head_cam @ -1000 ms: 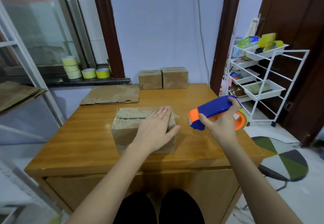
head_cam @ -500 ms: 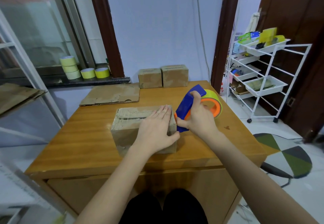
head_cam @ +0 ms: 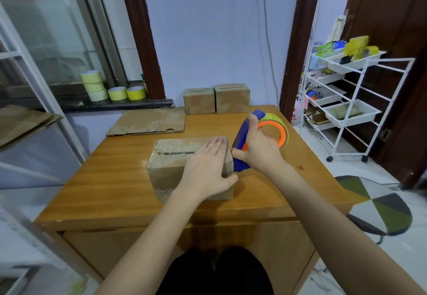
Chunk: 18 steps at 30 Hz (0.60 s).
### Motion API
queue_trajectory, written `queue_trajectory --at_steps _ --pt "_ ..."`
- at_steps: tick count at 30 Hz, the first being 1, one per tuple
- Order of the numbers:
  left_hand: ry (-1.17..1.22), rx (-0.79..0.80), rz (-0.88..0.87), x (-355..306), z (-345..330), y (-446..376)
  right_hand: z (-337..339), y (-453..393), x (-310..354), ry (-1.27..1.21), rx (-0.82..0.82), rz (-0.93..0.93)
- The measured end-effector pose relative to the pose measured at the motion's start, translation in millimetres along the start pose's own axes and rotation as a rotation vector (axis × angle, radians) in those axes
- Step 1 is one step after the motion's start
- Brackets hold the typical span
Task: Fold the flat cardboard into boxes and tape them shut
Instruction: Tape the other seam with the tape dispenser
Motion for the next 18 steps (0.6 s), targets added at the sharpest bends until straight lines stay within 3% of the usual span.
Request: queue_trajectory --at_steps 13,18 --pt "-0.02 -0.009 -0.009 2 -2 1 -16 -3 -4 0.02 0.167 -0.007" --pt "-0.004 -0.033 -0.012 3 -3 -1 -6 -11 -7 0.09 0.112 0.026"
Point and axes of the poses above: each hand's wrist, its own y-axis away from the middle knuckle, its own z-axis out of the back of the hand, x = y × z, the point moved 3 cm from there along -y, towards the middle knuckle, and after that the axes turned 3 degrees about -z, right-handed, at the moved point
